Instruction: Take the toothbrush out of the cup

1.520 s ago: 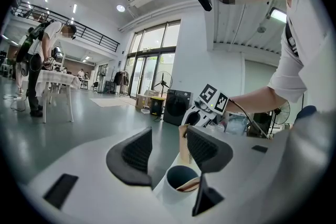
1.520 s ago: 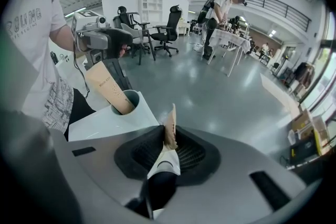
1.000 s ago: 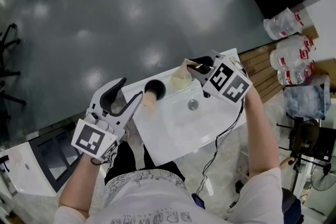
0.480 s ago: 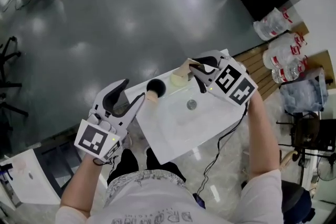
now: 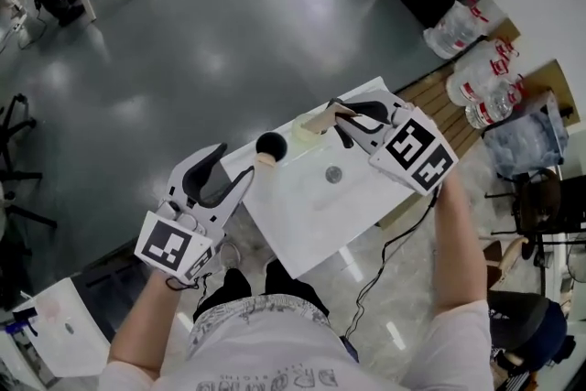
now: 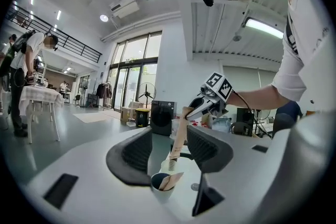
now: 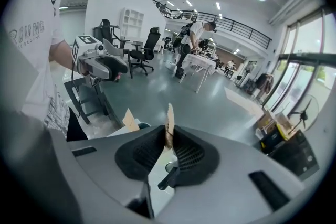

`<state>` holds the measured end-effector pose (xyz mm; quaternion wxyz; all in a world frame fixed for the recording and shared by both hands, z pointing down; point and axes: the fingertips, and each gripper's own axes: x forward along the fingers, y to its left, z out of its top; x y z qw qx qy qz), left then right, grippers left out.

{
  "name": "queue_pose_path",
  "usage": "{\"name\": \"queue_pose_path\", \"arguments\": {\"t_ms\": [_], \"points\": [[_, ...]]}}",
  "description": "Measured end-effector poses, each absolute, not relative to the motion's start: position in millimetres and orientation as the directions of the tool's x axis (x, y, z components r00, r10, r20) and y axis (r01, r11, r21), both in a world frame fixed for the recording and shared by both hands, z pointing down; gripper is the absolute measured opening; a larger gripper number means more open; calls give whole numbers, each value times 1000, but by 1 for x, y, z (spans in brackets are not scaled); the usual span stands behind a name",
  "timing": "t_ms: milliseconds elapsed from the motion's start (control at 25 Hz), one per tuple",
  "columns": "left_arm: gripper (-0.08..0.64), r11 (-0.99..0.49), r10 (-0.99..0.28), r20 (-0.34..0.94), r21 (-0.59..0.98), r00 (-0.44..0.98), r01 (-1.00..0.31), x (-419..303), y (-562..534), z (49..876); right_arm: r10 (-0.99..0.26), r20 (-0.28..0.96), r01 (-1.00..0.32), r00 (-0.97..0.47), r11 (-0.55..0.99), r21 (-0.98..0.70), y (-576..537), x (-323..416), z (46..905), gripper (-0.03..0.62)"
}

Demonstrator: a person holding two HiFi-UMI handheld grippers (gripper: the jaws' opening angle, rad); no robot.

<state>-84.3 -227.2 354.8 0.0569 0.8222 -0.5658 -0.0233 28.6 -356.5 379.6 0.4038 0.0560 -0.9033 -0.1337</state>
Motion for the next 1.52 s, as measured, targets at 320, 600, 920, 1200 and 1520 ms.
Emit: {"name": "queue_pose_path", "arguments": {"t_ms": [320,600,920,1200,1520], "points": [[227,-420,-904,43,106,426,-901,-73,-213,355,-280,655,-140,-702,956,258,-335,55,371,60],[227,-480,-872,54,97,486,-872,-62,-208,358,-344,591,-264,-730,939,221,-314,77,368,60],[227,-530,-842,61,97,536,-842,-51,-206,360,-403,542,-395,-738,908,139,-298,106,379,60],[227,-550,-827,72,102,558,-829,-47,-207,365,-463,494,-476,-736,872,109,-280,123,386,58],[227,-556,-818,95,120,567,-823,-48,-209,382,-515,440,-544,-735,836,70,-265,128,397,58]]}}
